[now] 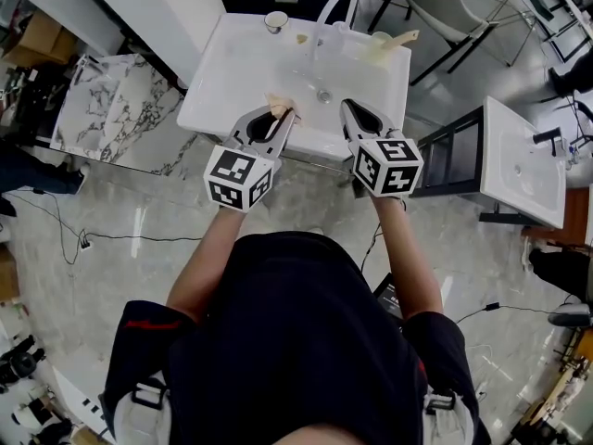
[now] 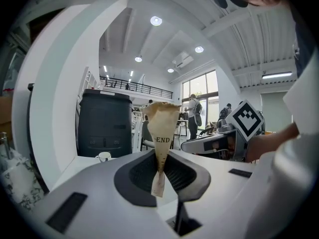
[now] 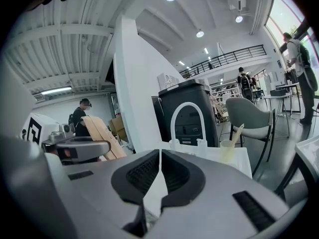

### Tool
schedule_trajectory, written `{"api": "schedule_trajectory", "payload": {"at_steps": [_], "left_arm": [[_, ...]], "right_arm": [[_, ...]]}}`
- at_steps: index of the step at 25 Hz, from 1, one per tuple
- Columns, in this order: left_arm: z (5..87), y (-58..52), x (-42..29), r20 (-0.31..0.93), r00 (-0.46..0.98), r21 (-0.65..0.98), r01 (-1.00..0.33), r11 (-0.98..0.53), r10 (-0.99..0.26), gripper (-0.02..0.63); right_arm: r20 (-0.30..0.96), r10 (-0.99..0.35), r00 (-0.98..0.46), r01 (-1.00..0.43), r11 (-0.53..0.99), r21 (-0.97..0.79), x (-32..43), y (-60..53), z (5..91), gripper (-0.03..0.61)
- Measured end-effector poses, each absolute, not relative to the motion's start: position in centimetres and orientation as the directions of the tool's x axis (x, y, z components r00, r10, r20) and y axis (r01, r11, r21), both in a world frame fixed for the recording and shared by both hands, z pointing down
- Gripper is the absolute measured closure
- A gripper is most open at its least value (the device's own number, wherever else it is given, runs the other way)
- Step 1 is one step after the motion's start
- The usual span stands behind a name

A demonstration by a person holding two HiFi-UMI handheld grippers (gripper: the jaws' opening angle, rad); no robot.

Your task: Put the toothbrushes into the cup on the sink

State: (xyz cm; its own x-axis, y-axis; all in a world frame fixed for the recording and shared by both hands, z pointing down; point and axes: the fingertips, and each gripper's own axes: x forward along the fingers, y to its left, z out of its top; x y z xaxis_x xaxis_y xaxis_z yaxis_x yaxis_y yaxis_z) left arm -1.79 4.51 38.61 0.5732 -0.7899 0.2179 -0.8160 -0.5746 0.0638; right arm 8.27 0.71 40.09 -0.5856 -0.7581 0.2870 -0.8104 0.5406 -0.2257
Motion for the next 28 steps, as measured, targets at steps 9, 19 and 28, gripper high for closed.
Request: {"api": "schedule_trajectory", "payload": {"at_steps": [9,19,28], "left_arm": [[38.6,1.0,-5.1,0.215,0.582,0.077,-0.811,-0.580,-0.784,0.569],[38.8,-4.1,-9.2,0.228,0.599,0.095,-0.799,-0.595,-0.768,0.569],[39.0,-8.7,-12.8,0.232,0.644,0.126,-0.763,-0.633,-0.729,0.569]], "right_arm": [[0.295,-0.760,-0.578,-0.816,0.533,-0.227,4.9,-2.7,40.2,0.538],[0.316,-0.759,-0.569,-0.822,0.517,-0.238,0.6,-7.5,40.5,0.538],[0.345,-0.775,-0.529,-0.848,0.474,-0.236,-3.4,-11.9,40.9,0.538]]}}
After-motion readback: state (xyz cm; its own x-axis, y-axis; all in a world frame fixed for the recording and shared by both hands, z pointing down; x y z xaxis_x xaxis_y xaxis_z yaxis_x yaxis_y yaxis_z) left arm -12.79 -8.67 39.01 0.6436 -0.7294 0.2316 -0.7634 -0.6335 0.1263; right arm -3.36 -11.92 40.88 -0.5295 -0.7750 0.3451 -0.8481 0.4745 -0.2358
